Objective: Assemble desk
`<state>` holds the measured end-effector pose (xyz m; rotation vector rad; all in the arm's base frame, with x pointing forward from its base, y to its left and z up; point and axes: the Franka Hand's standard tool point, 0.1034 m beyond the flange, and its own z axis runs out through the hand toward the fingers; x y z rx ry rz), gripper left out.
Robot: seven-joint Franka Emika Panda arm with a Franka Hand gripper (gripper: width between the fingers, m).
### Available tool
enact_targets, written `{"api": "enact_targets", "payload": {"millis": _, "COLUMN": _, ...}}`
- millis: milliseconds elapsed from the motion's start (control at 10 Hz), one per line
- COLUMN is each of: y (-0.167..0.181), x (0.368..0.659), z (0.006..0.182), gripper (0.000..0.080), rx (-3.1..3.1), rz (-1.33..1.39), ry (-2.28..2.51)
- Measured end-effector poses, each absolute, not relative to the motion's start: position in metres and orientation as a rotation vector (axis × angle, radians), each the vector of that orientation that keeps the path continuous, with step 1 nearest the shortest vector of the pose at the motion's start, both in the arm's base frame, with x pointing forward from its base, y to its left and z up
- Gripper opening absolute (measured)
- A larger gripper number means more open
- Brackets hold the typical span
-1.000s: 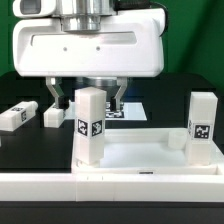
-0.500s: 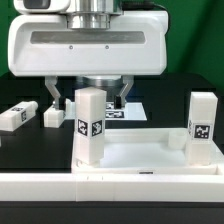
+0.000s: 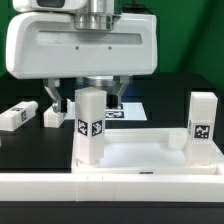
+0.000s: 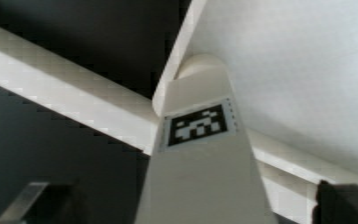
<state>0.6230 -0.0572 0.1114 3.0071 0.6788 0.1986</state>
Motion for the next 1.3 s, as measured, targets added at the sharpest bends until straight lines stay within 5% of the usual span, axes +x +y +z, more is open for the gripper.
{"api": "enact_targets", "payload": {"millis": 200, "y": -0.057, "x": 0.623, "z": 0.1114, "gripper": 0.0386, "rx": 3.009, "rz": 0.199, "ry": 0.672}}
{"api": "enact_targets", "payload": {"millis": 300, "y": -0.0567, "x": 0.6231, "z": 0.1115, "gripper": 0.0386, "rx": 3.012, "rz": 0.2, "ry": 0.665}}
{"api": "enact_targets", "payload": {"millis": 400, "y": -0.0568, "x": 0.623, "z": 0.1115, "gripper": 0.0292, "rx": 3.019, "rz": 0.2, "ry": 0.642}}
{"api": "enact_targets", "payload": {"millis": 1300, "y": -0.056, "x": 0.6217, "z": 0.1094, "gripper": 0.0293, "rx": 3.102, "rz": 0.229, "ry": -0.621}}
